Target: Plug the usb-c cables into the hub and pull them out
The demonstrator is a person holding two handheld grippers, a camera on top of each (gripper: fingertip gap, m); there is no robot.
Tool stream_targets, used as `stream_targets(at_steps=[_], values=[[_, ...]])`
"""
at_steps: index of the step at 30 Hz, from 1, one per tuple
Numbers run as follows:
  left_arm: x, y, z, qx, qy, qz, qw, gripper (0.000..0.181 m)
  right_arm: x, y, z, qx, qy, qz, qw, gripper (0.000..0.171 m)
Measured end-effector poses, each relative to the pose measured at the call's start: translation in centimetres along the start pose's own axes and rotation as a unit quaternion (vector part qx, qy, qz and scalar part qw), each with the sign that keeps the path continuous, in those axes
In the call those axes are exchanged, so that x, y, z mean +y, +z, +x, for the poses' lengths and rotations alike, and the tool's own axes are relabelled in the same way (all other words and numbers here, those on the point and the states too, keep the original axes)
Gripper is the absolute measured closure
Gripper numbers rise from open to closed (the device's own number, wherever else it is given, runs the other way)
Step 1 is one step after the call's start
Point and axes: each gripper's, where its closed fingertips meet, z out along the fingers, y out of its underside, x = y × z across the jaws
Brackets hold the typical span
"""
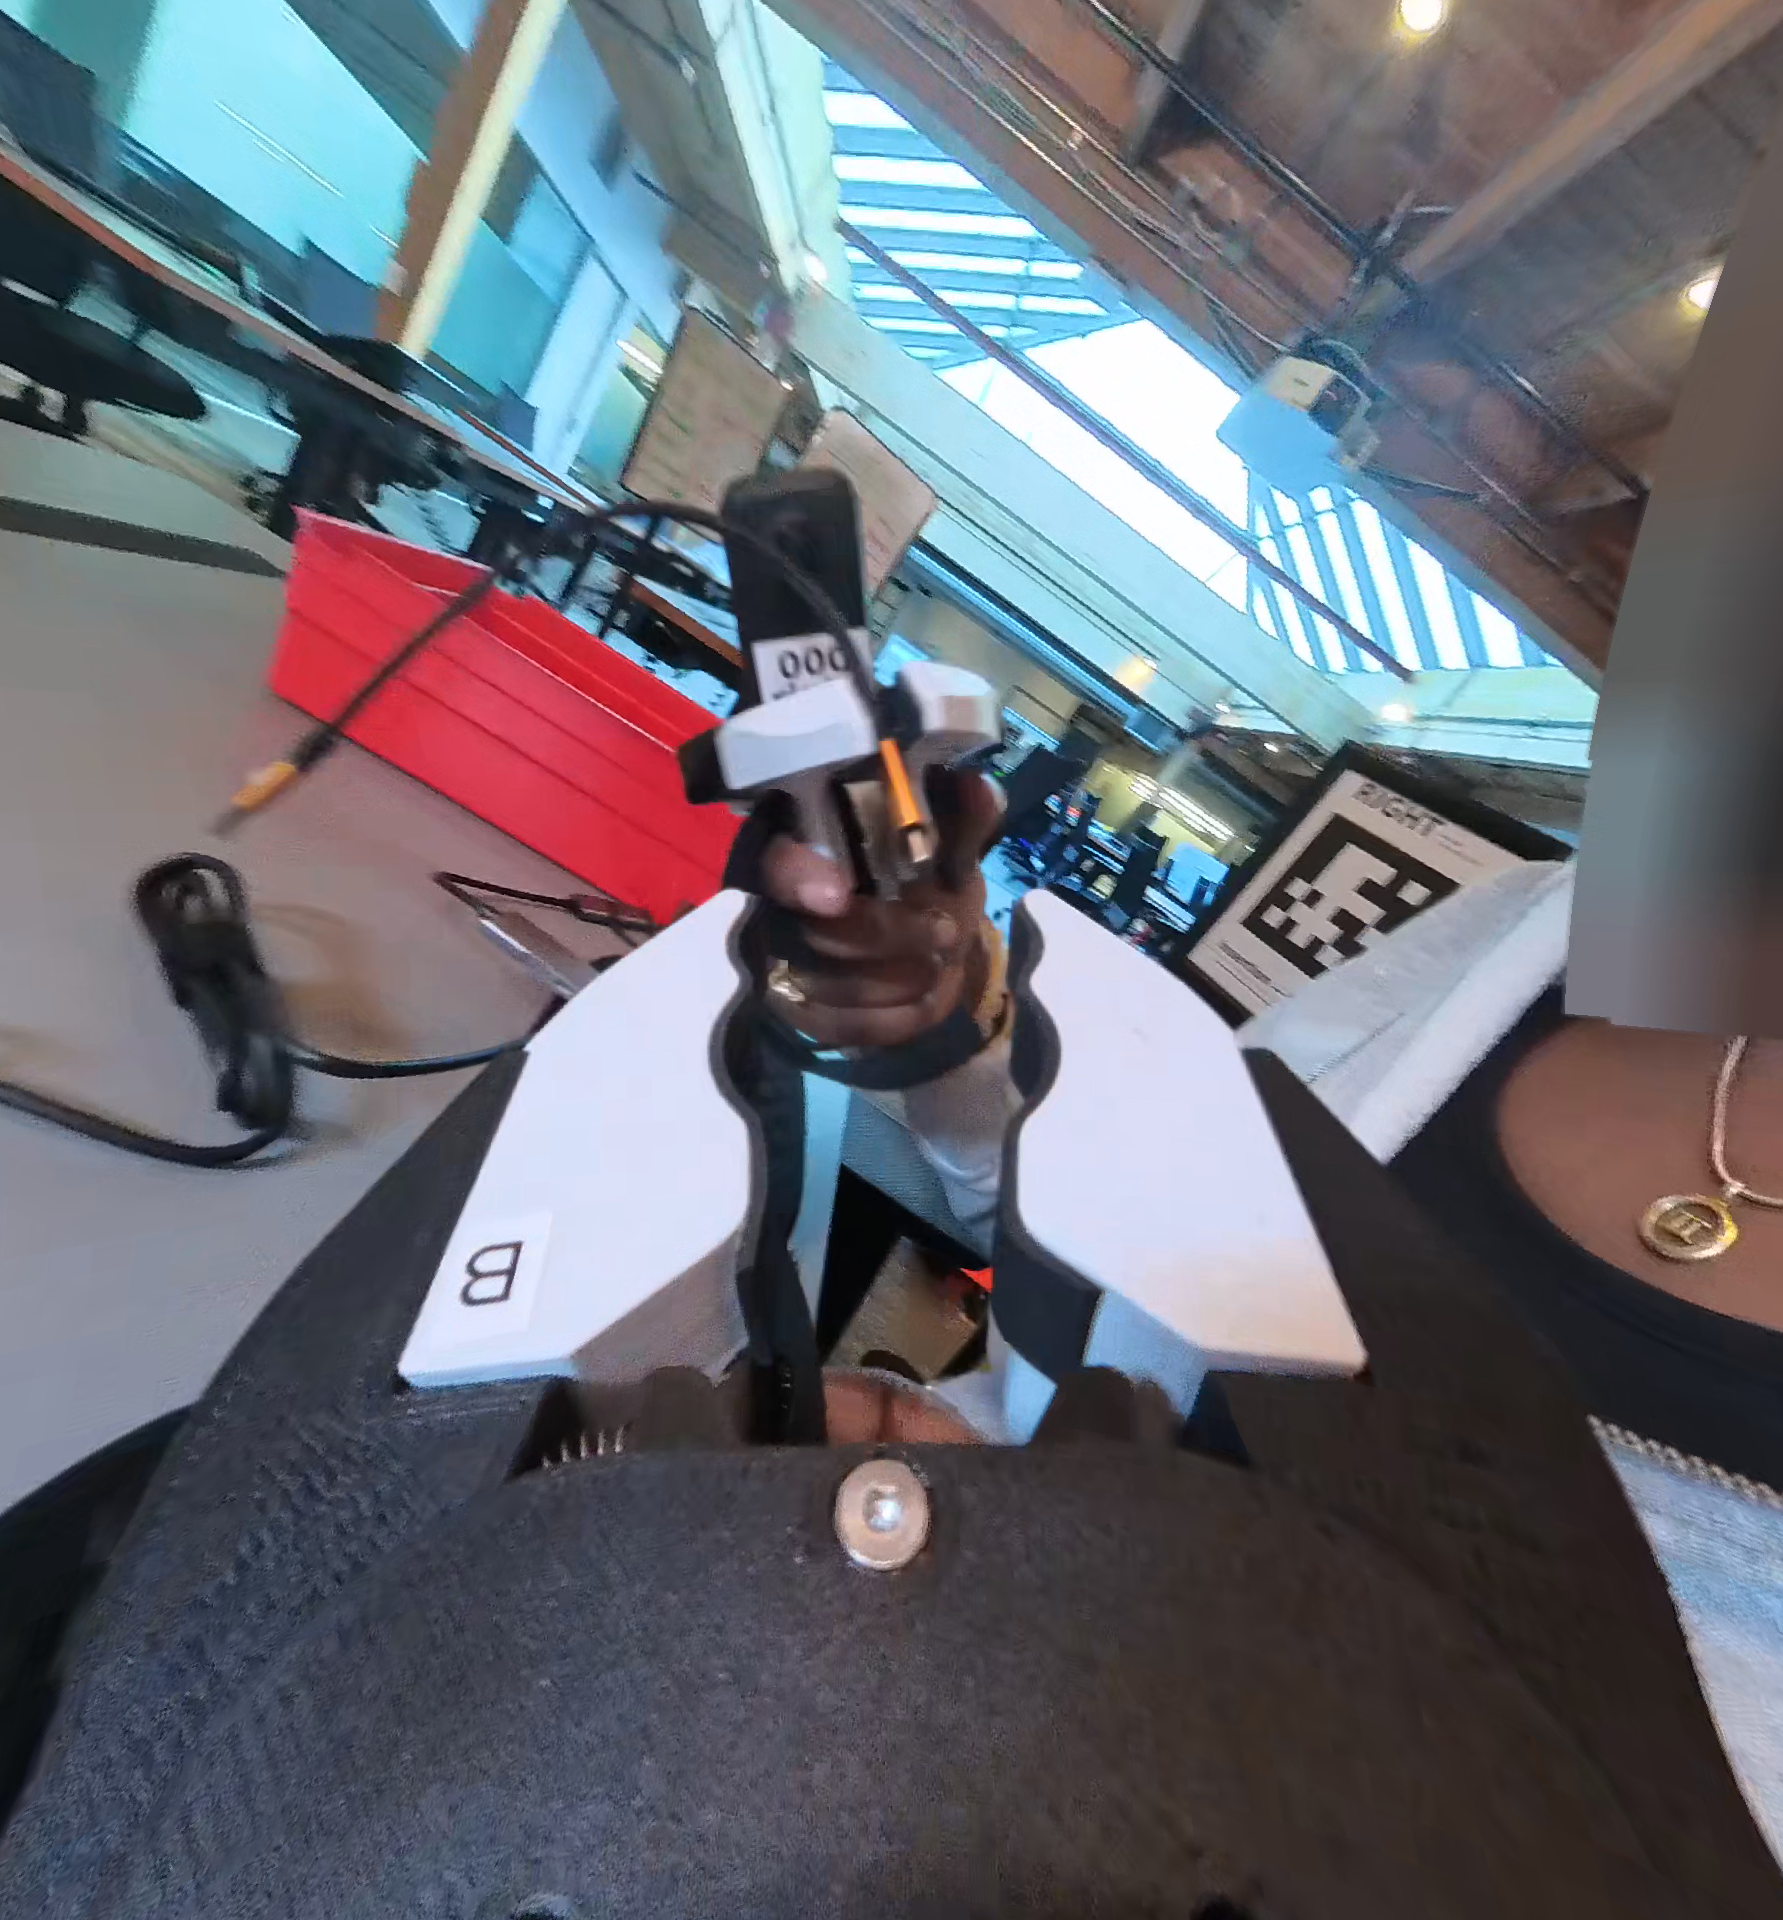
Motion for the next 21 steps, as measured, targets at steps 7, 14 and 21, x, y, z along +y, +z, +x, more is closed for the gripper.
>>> stream_targets(at_steps=[7,14,21], values=[[0.7,1.1,-1.3,-0.049,0.036,-0.054,0.997,0.158,2.3,-0.1,1.9,0.079,-0.030,-0.124,0.989,0.165],[1.0,1.4,-1.2,-0.025,0.049,-0.006,0.998,0.174,2.3,1.0,1.8,0.102,-0.110,-0.170,0.974,0.164],[-2.4,0.5,-0.4,0.004,0.071,0.146,0.987,0.174,0.4,1.2,1.1,0.128,-0.174,-0.045,0.975,0.147]])
